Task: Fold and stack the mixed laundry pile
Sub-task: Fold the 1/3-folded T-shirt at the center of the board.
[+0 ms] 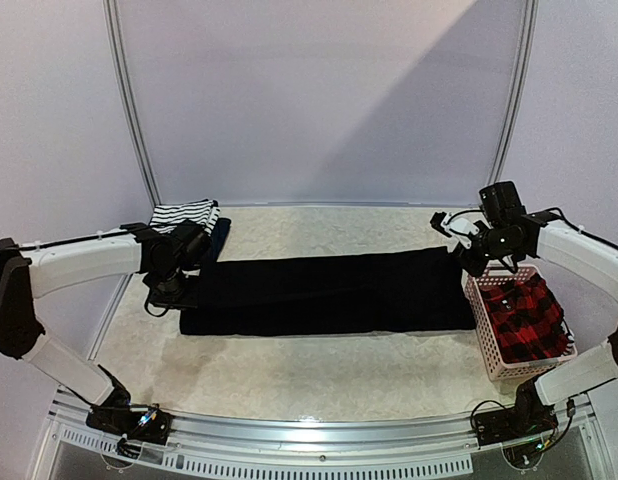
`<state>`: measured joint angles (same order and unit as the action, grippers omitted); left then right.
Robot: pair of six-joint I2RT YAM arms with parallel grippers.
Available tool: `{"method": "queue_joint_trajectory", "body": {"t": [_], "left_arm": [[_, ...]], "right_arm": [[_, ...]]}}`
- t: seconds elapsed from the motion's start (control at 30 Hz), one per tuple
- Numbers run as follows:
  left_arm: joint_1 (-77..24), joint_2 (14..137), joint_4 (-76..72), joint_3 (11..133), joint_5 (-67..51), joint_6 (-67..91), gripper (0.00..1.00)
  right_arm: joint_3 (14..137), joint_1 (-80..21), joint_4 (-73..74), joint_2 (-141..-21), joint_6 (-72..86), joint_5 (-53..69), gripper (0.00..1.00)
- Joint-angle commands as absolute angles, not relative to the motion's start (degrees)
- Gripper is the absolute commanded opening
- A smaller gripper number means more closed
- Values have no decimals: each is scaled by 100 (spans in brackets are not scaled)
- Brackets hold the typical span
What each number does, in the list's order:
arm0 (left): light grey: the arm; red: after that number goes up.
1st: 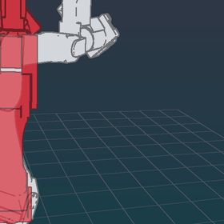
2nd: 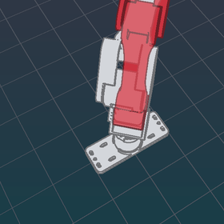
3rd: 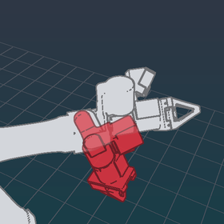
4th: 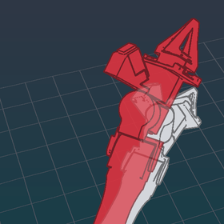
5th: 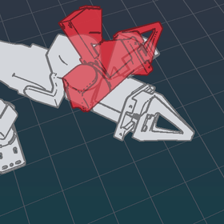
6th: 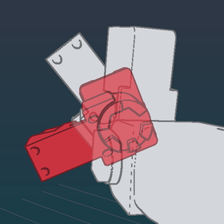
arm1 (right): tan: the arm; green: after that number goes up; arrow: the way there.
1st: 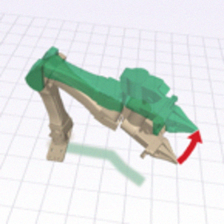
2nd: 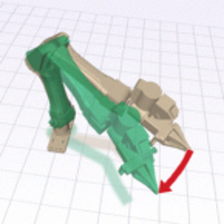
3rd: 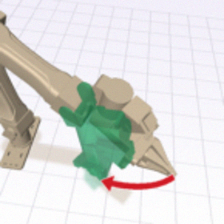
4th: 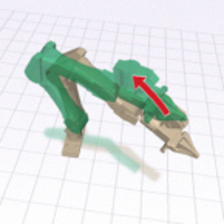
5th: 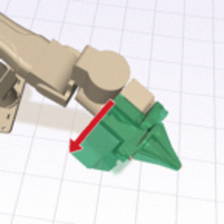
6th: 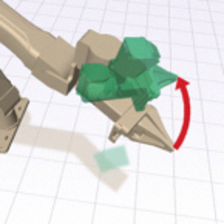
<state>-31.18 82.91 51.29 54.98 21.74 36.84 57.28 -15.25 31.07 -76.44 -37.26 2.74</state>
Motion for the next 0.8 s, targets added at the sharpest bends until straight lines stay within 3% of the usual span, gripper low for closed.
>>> {"method": "queue_joint_trajectory", "body": {"t": [0.0, 0.77], "left_arm": [[-2877, 8667, 4840, 5737, 2243, 3298, 0], [-2319, 10313, 4463, 6899, 1974, 2669, 0]], "right_arm": [[5993, -1315, 2794, -7991, -3382, 199, 0], [6709, -1002, 2606, -9636, -2753, 30, 0]]}}
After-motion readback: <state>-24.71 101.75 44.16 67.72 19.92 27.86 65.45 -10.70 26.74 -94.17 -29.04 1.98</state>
